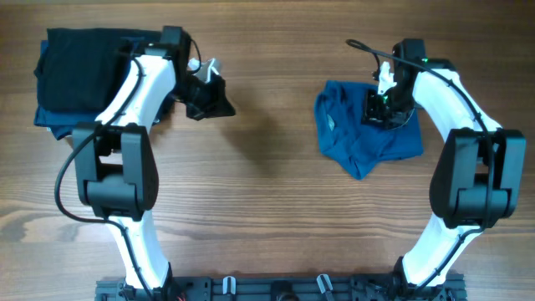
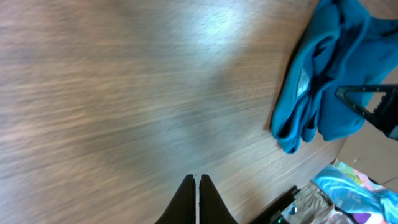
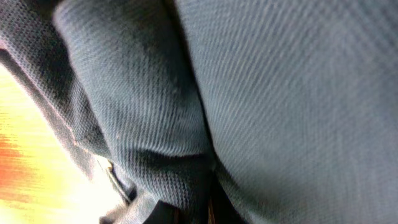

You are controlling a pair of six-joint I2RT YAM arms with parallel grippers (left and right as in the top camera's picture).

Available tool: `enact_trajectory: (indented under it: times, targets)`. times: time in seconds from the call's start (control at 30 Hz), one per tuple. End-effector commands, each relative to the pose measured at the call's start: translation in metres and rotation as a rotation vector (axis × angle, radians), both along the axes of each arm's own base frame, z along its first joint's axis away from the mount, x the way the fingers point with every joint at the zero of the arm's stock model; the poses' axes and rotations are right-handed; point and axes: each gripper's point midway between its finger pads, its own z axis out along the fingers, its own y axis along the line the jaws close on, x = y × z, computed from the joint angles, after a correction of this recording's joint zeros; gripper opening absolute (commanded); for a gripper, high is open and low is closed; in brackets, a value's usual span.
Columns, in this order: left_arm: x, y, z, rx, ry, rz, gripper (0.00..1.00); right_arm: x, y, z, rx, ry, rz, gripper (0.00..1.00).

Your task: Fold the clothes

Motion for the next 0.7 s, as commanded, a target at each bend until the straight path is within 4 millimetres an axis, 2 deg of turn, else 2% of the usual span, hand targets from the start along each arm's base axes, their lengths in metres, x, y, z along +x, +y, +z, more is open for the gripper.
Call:
enact_trajectory:
  times: [0.0,0.13,0.23,0.33,0.5,0.67]
  targets:
    - [-0.004,-0.039,-0.007,-0.012,0.015,-0.019,0.04,0.018,-0.014,0.051,-0.053,-0.126,0.001,0.04]
    - [-0.002,-0.079,-0.015,-0.022,-0.007,-0.032,0.04,0.021,-0.014,0.087,-0.055,-0.201,-0.001,0.04]
    - [-0.002,-0.100,-0.035,-0.004,0.015,-0.014,0.04,0.015,-0.014,0.104,-0.056,-0.229,-0.001,0.04]
    - [-0.006,-0.115,-0.062,0.004,0.057,-0.010,0.04,0.006,-0.012,0.112,-0.054,-0.223,0.018,0.04]
    - [-0.017,-0.129,-0.104,0.021,0.098,-0.043,0.04,-0.004,-0.006,0.113,-0.024,-0.200,0.057,0.04]
    - [-0.026,-0.135,-0.128,0.035,0.126,-0.065,0.04,-0.007,0.004,0.113,0.007,-0.190,0.074,0.04]
